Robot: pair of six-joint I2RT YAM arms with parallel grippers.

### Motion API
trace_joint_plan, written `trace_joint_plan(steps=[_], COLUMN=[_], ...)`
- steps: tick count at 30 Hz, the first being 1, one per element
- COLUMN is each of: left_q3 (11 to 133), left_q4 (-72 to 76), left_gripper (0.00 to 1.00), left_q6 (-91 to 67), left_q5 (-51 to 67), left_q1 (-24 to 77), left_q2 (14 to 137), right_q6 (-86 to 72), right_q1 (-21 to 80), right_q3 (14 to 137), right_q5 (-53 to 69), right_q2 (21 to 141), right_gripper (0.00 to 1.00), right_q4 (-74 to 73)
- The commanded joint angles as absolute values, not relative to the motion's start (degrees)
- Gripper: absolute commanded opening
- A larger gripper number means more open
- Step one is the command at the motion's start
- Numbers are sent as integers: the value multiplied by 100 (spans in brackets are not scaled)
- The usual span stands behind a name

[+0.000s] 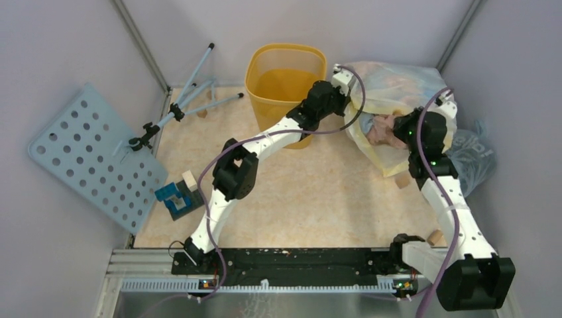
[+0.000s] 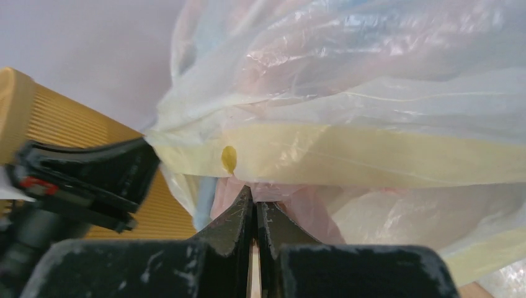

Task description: Put the trash bags into the trash bin

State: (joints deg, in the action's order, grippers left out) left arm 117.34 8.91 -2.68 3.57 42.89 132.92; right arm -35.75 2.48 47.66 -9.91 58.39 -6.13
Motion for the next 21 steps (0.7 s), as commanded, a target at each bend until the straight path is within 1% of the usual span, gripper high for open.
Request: trace_joint_plan(steps=[1, 7, 14, 21], left_q3=[11919, 11513, 11691, 12106], left_q4=[970, 1157, 1096, 1077], left_gripper=[0, 0, 0, 0], left_q6=[-508, -562, -767, -800], left_q5=[490, 465, 660, 662], left_q1=[4271, 4271, 4288, 4438], left_q2=[13309, 12911, 13104, 13413], right_q6=[-3131, -2987, -2651, -2556], right_q1=[207, 202, 202, 203], right_q3=[5556, 5827, 6628, 7244], right_q5=[-1107, -916, -1261, -468], right_q2=[5701, 5644, 4999, 4255], right_gripper=[0, 0, 0, 0], right_q4=[-1242, -1706, -2397, -2673])
